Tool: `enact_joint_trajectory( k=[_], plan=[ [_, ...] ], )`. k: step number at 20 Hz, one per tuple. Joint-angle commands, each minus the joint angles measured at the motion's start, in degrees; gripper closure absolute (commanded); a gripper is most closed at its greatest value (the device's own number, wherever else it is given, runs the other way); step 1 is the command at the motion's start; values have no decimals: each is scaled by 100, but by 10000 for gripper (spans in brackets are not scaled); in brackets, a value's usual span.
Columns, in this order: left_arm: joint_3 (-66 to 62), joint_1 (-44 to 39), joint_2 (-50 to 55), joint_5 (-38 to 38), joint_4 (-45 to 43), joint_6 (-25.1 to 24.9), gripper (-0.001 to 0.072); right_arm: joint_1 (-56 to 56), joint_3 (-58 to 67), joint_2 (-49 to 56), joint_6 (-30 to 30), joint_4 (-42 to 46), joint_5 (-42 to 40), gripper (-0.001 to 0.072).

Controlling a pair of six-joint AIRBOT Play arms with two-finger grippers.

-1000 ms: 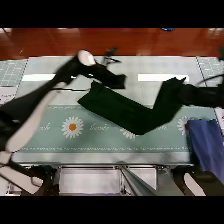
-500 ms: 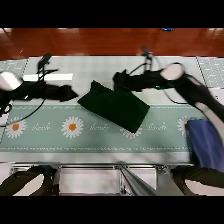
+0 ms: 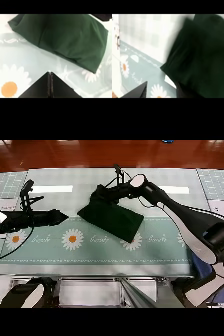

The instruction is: Fold the shirts.

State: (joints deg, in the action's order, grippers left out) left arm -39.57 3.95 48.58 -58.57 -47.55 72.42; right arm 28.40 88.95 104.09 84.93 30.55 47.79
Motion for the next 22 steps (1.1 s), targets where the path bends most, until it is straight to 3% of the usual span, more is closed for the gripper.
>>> enact_joint_trajectory(
  k=[1,5,8,11,12,14,16,19,22],
  plan=[
    [-490,339,17,396,0,7,691,-343,105,-164,-160,-175,704,295],
    [-2039,1054,22,55,107,22,691,-1718,103,-1440,-245,442,2216,296],
    [-2179,1121,-35,-433,105,22,690,-2426,-223,-2870,378,2855,2850,295],
    [-1569,807,-107,-658,109,22,691,-2579,-1840,-4435,1897,5821,2778,293],
    [-1285,647,-153,-625,109,22,691,-2581,-2531,-4843,2155,6151,2562,292],
    [-675,282,-216,-516,109,24,690,-2581,-3873,-5355,2315,5687,1906,292],
    [-142,-59,-225,-354,133,66,691,-2579,-4909,-5418,2229,4437,1104,292],
    [356,-542,-225,-223,129,219,691,-2568,-5890,-5154,1384,2321,-214,292],
    [466,-922,-223,-52,125,221,691,-2568,-6008,-4389,306,820,-518,292]
  ],
)
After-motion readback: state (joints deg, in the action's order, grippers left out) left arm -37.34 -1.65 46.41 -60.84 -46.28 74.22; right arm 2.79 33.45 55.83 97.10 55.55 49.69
